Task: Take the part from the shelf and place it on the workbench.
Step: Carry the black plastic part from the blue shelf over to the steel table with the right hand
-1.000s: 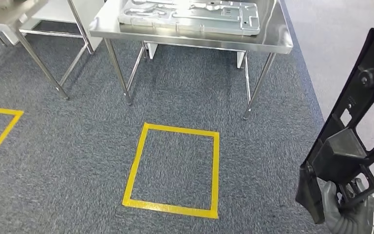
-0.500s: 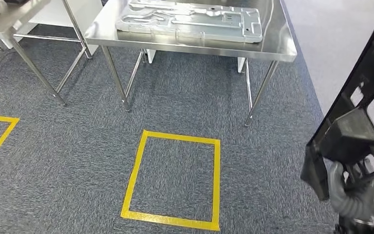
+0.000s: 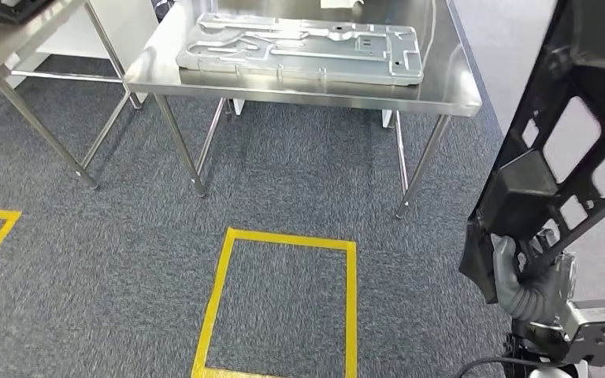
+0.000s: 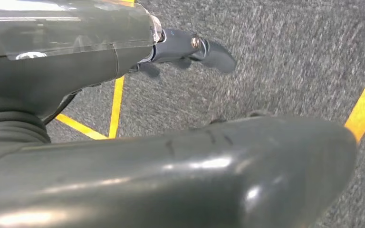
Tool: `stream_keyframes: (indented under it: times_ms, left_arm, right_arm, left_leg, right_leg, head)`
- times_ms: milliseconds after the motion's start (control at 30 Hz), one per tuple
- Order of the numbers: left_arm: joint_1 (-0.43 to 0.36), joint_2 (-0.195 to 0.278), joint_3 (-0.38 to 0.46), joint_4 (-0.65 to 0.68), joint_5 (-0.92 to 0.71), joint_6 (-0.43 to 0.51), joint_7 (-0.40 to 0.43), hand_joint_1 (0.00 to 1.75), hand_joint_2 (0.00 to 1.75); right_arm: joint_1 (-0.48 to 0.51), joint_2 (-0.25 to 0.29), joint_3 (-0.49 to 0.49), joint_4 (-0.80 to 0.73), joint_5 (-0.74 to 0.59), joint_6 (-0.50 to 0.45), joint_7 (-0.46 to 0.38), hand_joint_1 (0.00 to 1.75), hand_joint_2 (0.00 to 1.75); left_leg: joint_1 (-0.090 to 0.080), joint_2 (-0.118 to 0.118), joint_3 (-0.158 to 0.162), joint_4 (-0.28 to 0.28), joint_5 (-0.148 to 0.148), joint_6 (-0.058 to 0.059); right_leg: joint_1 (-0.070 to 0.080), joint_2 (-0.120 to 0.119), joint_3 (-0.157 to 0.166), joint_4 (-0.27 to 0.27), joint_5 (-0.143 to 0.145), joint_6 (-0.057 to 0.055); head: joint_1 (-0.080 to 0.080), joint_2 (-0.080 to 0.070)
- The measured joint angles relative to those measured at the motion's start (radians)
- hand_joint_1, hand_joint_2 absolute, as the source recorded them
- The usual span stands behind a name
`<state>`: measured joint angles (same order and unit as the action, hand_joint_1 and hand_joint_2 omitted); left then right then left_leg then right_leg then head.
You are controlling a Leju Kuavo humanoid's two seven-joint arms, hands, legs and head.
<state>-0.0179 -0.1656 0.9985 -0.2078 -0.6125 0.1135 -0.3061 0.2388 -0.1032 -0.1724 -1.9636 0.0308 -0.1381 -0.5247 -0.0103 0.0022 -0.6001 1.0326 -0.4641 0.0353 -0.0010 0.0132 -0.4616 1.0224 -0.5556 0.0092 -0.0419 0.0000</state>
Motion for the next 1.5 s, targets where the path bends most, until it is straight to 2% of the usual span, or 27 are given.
stream_keyframes:
  times_ms: [67, 100, 167, 233, 267, 300, 367, 400, 433, 533, 600, 700, 767, 800, 867, 933, 1000, 1067, 1133, 1200, 1267, 1300, 1333, 1400, 1433, 1467, 1500]
  left_arm:
    - [-0.002, -0.002, 0.001, 0.000, 0.000, 0.002, 0.000, 0.00, 0.00]
    - [-0.004, -0.003, 0.002, 0.000, 0.001, 0.002, 0.000, 0.00, 0.00]
    - [-0.007, -0.004, 0.003, 0.000, 0.001, 0.004, 0.000, 0.00, 0.00]
    - [-0.007, -0.006, 0.005, 0.000, 0.002, 0.007, 0.001, 0.00, 0.00]
    - [-0.006, -0.008, 0.006, 0.000, 0.003, 0.009, 0.001, 0.00, 0.00]
    - [-0.006, -0.009, 0.007, 0.000, 0.004, 0.012, 0.002, 0.00, 0.00]
    - [-0.005, -0.012, 0.009, 0.000, 0.004, 0.016, 0.004, 0.00, 0.00]
    - [-0.006, -0.014, 0.010, 0.001, 0.005, 0.017, 0.004, 0.00, 0.00]
    - [-0.008, -0.015, 0.011, 0.001, 0.005, 0.018, 0.005, 0.00, 0.00]
    - [-0.013, -0.016, 0.015, 0.001, 0.011, 0.023, 0.007, 0.00, 0.00]
    - [-0.017, -0.017, 0.021, 0.001, 0.018, 0.031, 0.010, 0.00, 0.00]
    - [-0.019, -0.022, 0.031, 0.001, 0.028, 0.048, 0.018, 0.00, 0.00]
    - [-0.016, -0.025, 0.038, 0.001, 0.034, 0.059, 0.021, 0.00, 0.00]
    - [-0.015, -0.027, 0.042, 0.001, 0.037, 0.064, 0.022, 0.00, 0.00]
    - [-0.013, -0.029, 0.049, 0.001, 0.039, 0.070, 0.023, 0.00, 0.00]
    - [-0.012, -0.032, 0.054, 0.001, 0.039, 0.073, 0.023, 0.00, 0.00]
    - [-0.012, -0.034, 0.056, 0.001, 0.039, 0.073, 0.023, 0.00, 0.00]
    - [-0.013, -0.036, 0.057, 0.001, 0.039, 0.071, 0.022, 0.00, 0.00]
    - [-0.016, -0.037, 0.058, 0.001, 0.038, 0.065, 0.020, 0.00, 0.00]
    - [-0.016, -0.037, 0.058, 0.001, 0.036, 0.055, 0.020, 0.00, 0.00]
    - [-0.013, -0.037, 0.058, 0.001, 0.032, 0.044, 0.020, 0.00, 0.00]
    - [-0.011, -0.037, 0.058, 0.001, 0.030, 0.040, 0.020, 0.00, 0.00]
    - [-0.010, -0.037, 0.058, 0.001, 0.029, 0.036, 0.020, 0.00, 0.00]
    - [-0.005, -0.038, 0.058, 0.001, 0.026, 0.033, 0.021, 0.00, 0.00]
    - [-0.004, -0.038, 0.058, 0.001, 0.025, 0.033, 0.022, 0.00, 0.00]
    - [-0.004, -0.038, 0.058, 0.001, 0.024, 0.033, 0.022, 0.00, 0.00]
    - [-0.006, -0.038, 0.059, 0.001, 0.023, 0.032, 0.022, 0.00, 0.00]
  right_arm:
    - [-0.003, 0.001, 0.011, 0.003, 0.016, -0.004, 0.004, 1.75, 1.75]
    - [-0.007, 0.001, 0.016, 0.005, 0.023, -0.005, 0.006, 1.75, 1.75]
    - [-0.012, 0.002, 0.027, 0.011, 0.038, -0.007, 0.009, 1.75, 1.75]
    - [-0.014, 0.007, 0.036, 0.017, 0.053, -0.008, 0.011, 1.75, 1.75]
    - [-0.015, 0.009, 0.040, 0.020, 0.061, -0.008, 0.012, 1.75, 1.75]
    - [-0.018, 0.012, 0.045, 0.022, 0.067, -0.008, 0.012, 1.75, 1.75]
    - [-0.025, 0.019, 0.054, 0.026, 0.076, -0.008, 0.013, 1.75, 1.75]
    - [-0.029, 0.022, 0.057, 0.028, 0.079, -0.008, 0.014, 1.75, 1.75]
    - [-0.031, 0.025, 0.060, 0.029, 0.081, -0.008, 0.016, 1.75, 1.75]
    - [-0.038, 0.035, 0.065, 0.030, 0.095, -0.008, 0.023, 1.75, 1.75]
    - [-0.046, 0.048, 0.073, 0.030, 0.114, -0.006, 0.031, 1.75, 1.75]
    - [-0.064, 0.072, 0.091, 0.035, 0.144, 0.000, 0.043, 1.75, 1.75]
    - [-0.080, 0.088, 0.103, 0.042, 0.160, 0.007, 0.050, 1.75, 1.75]
    - [-0.089, 0.096, 0.109, 0.047, 0.165, 0.010, 0.053, 1.75, 1.75]
    - [-0.108, 0.109, 0.119, 0.054, 0.173, 0.013, 0.059, 1.75, 1.75]
    - [-0.125, 0.117, 0.127, 0.060, 0.178, 0.015, 0.063, 1.75, 1.75]
    - [-0.139, 0.123, 0.133, 0.064, 0.184, 0.019, 0.066, 1.75, 1.75]
    - [-0.152, 0.127, 0.136, 0.064, 0.189, 0.024, 0.071, 1.75, 1.75]
    - [-0.165, 0.129, 0.138, 0.065, 0.191, 0.027, 0.076, 1.75, 1.75]
    - [-0.171, 0.130, 0.138, 0.065, 0.194, 0.027, 0.080, 1.75, 1.75]
    - [-0.171, 0.130, 0.138, 0.064, 0.196, 0.029, 0.083, 1.75, 1.75]
    - [-0.171, 0.131, 0.138, 0.063, 0.194, 0.032, 0.083, 1.75, 1.75]
    - [-0.170, 0.131, 0.138, 0.062, 0.189, 0.038, 0.083, 1.75, 1.75]
    - [-0.168, 0.131, 0.137, 0.059, 0.173, 0.053, 0.082, 1.75, 1.75]
    - [-0.166, 0.132, 0.137, 0.058, 0.165, 0.061, 0.082, 1.75, 1.75]
    - [-0.165, 0.133, 0.136, 0.056, 0.159, 0.066, 0.082, 1.75, 1.75]
    - [-0.165, 0.135, 0.136, 0.052, 0.154, 0.069, 0.082, 1.75, 1.75]
  left_leg:
    - [0.004, -0.001, 0.029, -0.018, -0.002, 0.011]
    - [0.006, -0.001, 0.043, -0.025, -0.005, 0.014]
    - [0.007, -0.003, 0.061, -0.030, -0.017, 0.017]
    - [0.009, -0.005, 0.081, -0.030, -0.035, 0.014]
    - [0.010, -0.006, 0.094, -0.030, -0.046, 0.011]
    - [0.011, -0.006, 0.109, -0.030, -0.056, 0.008]
    - [0.013, -0.007, 0.135, -0.031, -0.078, 0.000]
    - [0.013, -0.007, 0.144, -0.033, -0.088, -0.005]
    - [0.012, -0.007, 0.153, -0.034, -0.095, -0.012]
    - [0.012, -0.005, 0.170, -0.018, -0.094, -0.031]
    - [0.013, -0.005, 0.132, 0.058, -0.103, -0.038]
    - [0.015, -0.005, 0.001, 0.236, -0.172, -0.044]
    - [0.017, -0.004, -0.057, 0.262, -0.199, -0.046]
    - [0.018, -0.004, -0.064, 0.229, -0.178, -0.046]
    - [0.018, -0.004, -0.054, 0.112, -0.072, -0.041]
    - [0.014, -0.003, -0.042, 0.039, -0.002, -0.032]
    - [0.013, -0.005, -0.029, 0.025, 0.001, -0.019]
    - [0.016, -0.008, -0.003, 0.011, 0.001, -0.004]
    - [0.018, -0.008, 0.023, 0.003, -0.008, 0.007]
    - [0.018, -0.010, 0.043, 0.000, -0.026, 0.010]
    - [0.018, -0.012, 0.069, -0.001, -0.050, 0.008]
    - [0.018, -0.011, 0.087, -0.001, -0.064, 0.007]
    - [0.018, -0.008, 0.106, -0.001, -0.079, 0.006]
    - [0.015, -0.001, 0.141, -0.004, -0.110, 0.002]
    - [0.013, 0.004, 0.156, -0.009, -0.124, -0.003]
    - [0.011, 0.009, 0.172, -0.013, -0.132, -0.010]
    - [0.009, 0.015, 0.184, -0.014, -0.132, -0.018]
  right_leg:
    - [-0.003, -0.003, -0.009, 0.040, 0.001, 0.011]
    - [-0.005, -0.005, -0.033, 0.083, -0.009, 0.016]
    - [-0.010, -0.007, -0.114, 0.194, -0.050, 0.028]
    - [-0.015, -0.008, -0.184, 0.251, -0.081, 0.037]
    - [-0.017, -0.008, -0.197, 0.234, -0.068, 0.039]
    - [-0.018, -0.009, -0.195, 0.191, -0.032, 0.040]
    - [-0.017, -0.015, -0.176, 0.076, 0.070, 0.035]
    - [-0.014, -0.018, -0.168, 0.039, 0.098, 0.028]
    - [-0.010, -0.020, -0.162, 0.019, 0.111, 0.018]
    - [-0.009, -0.016, -0.138, 0.007, 0.100, -0.010]
    - [-0.012, -0.014, -0.115, -0.002, 0.093, -0.024]
    - [-0.012, -0.011, -0.093, -0.005, 0.072, -0.033]
    - [-0.012, -0.007, -0.072, -0.005, 0.054, -0.031]
    - [-0.013, -0.004, -0.059, -0.005, 0.043, -0.029]
    - [-0.012, -0.003, -0.032, -0.004, 0.021, -0.022]
    - [-0.009, -0.001, -0.013, -0.005, -0.002, -0.010]
    - [-0.007, 0.001, 0.001, 0.001, -0.007, 0.005]
    - [-0.009, -0.002, -0.003, 0.042, 0.003, 0.016]
    - [-0.012, -0.006, -0.059, 0.133, -0.006, 0.024]
    - [-0.012, -0.007, -0.147, 0.236, -0.055, 0.032]
    - [-0.012, -0.008, -0.213, 0.266, -0.100, 0.036]
    - [-0.012, -0.009, -0.228, 0.241, -0.096, 0.034]
    - [-0.010, -0.015, -0.231, 0.194, -0.063, 0.028]
    - [0.001, -0.044, -0.229, 0.093, 0.067, 0.008]
    - [0.007, -0.054, -0.225, 0.063, 0.116, 0.000]
    - [0.010, -0.055, -0.221, 0.047, 0.142, -0.007]
    - [0.010, -0.046, -0.212, 0.041, 0.136, -0.010]
  head:
    - [0.000, 0.000]
    - [0.001, 0.000]
    - [0.001, 0.000]
    - [0.001, 0.000]
    - [0.001, 0.000]
    - [0.001, 0.000]
    - [0.001, 0.000]
    - [0.001, 0.000]
    - [0.002, 0.000]
    - [0.003, 0.000]
    - [0.002, 0.000]
    - [0.002, 0.000]
    - [0.002, 0.000]
    - [0.002, 0.000]
    - [0.002, 0.000]
    - [0.002, 0.000]
    - [0.002, 0.000]
    - [0.002, 0.000]
    - [0.002, 0.000]
    - [0.003, 0.000]
    - [0.003, 0.000]
    - [0.003, 0.000]
    - [0.003, 0.000]
    - [0.002, 0.000]
    - [0.003, 0.000]
    - [0.003, 0.000]
    - [0.004, 0.000]
